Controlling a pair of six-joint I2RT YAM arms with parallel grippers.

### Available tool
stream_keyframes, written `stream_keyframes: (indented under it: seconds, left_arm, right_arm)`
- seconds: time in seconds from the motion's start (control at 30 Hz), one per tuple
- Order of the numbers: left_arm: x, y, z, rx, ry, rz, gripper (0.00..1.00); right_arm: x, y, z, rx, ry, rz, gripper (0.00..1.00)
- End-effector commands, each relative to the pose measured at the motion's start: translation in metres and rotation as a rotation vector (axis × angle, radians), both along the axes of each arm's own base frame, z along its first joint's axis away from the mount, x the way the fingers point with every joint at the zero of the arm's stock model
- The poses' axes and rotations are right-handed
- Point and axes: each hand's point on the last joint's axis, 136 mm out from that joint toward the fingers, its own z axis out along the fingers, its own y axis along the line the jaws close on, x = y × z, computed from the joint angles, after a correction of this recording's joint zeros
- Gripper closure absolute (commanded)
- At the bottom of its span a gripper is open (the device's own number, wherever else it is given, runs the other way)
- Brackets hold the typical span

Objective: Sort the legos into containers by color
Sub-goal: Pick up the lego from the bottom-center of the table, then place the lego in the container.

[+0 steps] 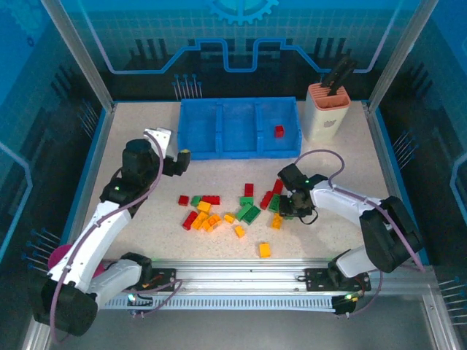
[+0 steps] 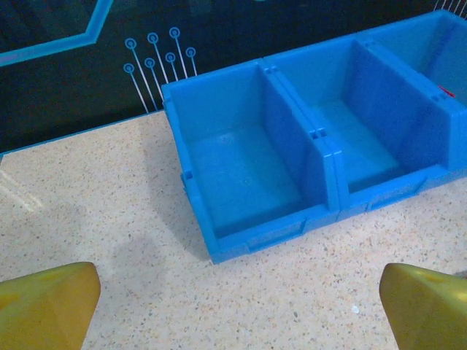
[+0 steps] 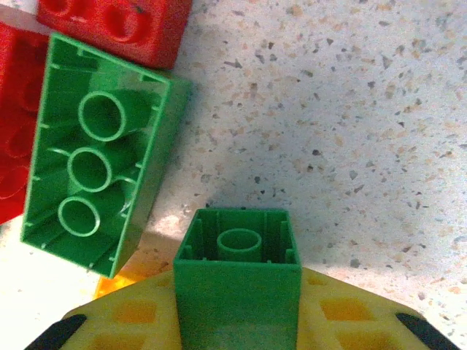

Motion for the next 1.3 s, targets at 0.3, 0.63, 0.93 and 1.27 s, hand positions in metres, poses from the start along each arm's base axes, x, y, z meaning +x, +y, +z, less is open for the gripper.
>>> stream_keyframes:
  seconds: [0.3, 0.63, 0.93, 1.27]
  left_arm:
    - [-0.012, -0.011, 0.001, -0.095, 0.002, -0.034, 0.01]
    - [-0.040, -0.003, -0.040, -0.165, 0.197, 0.041, 0.01]
    - [-0.080, -0.047, -0.079, -0.104, 0.395, -0.157, 0.01]
    - [-0.130, -0.092, -0.119, 0.051, 0.473, -0.415, 0.01]
  right_arm:
    - [0.077, 0.038, 0.102, 0.038, -0.240, 0.191, 0.68]
    - [0.197, 0.133, 0.165, 0.108, -0.472, 0.397, 0.68]
    - [0.277, 0.182, 0.121, 0.068, -0.461, 0.486, 0.68]
    - [0.302, 0.184, 0.056, 0.066, -0.378, 0.486, 0.67]
